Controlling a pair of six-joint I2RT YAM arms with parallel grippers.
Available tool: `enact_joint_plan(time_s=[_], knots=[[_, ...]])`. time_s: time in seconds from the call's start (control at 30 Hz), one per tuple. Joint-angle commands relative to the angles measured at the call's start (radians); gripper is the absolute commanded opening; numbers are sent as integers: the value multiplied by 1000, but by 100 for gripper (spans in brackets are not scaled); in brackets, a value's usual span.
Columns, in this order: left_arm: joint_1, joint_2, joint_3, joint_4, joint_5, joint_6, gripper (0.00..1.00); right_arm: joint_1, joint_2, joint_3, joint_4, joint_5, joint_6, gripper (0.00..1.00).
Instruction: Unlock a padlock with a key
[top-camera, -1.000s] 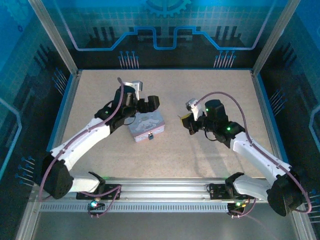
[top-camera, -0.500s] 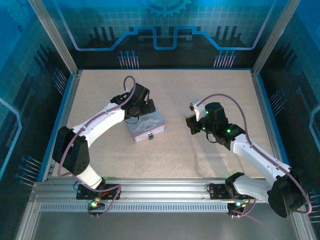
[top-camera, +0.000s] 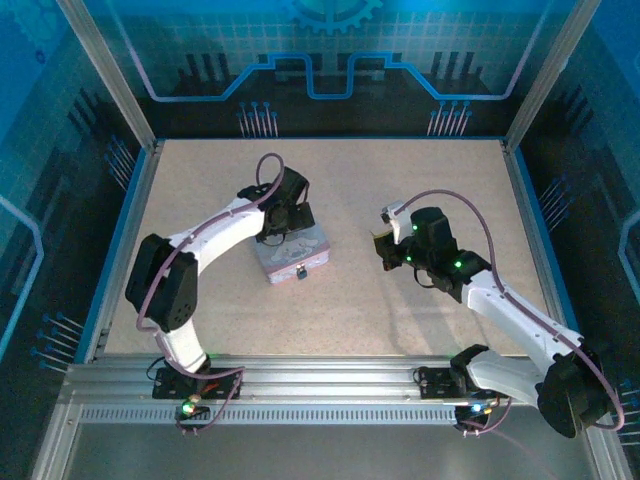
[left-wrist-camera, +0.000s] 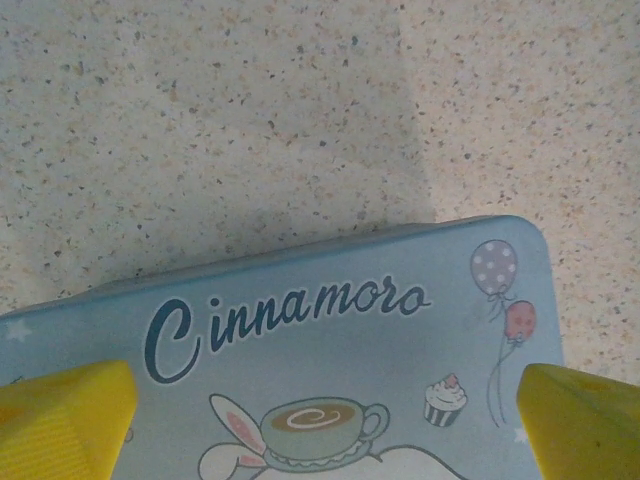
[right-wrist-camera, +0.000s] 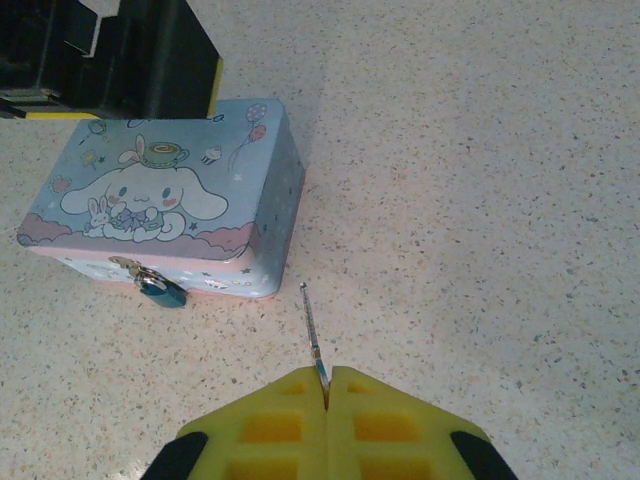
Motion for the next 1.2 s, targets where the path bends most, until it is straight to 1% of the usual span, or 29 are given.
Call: enact_joint_plan(time_s=[0.0, 0.13, 0.23, 0.33, 0.43, 0.5, 0.63, 0.77, 1.17], knots=[[2, 33, 40, -5, 10, 22, 99, 5, -15, -12, -4, 15, 3, 0], [2, 60, 45, -12, 4, 28, 99, 5, -13, -12, -5, 18, 1, 0], [3, 83, 40, -23, 21, 37, 99, 5, -13, -12, -7, 21, -2, 0], [2, 91, 10, -1, 51, 46, 95, 3, -13, -8, -11, 23, -8, 0], [0, 98, -11, 3, 54, 69, 91, 3, -16, -7, -17, 29, -13, 0], [-4, 103, -15, 1, 51, 94, 89, 1, -17, -8, -19, 32, -13, 0], [-15, 116, -22, -4, 58, 141, 88, -1, -17, -10, -19, 34, -13, 0], [-32, 134, -25, 21, 132, 238, 89, -3, -20, -12, -25, 36, -13, 0], [-69, 198, 49, 37, 240, 434, 89, -16, -81, -34, -63, 56, -17, 0]])
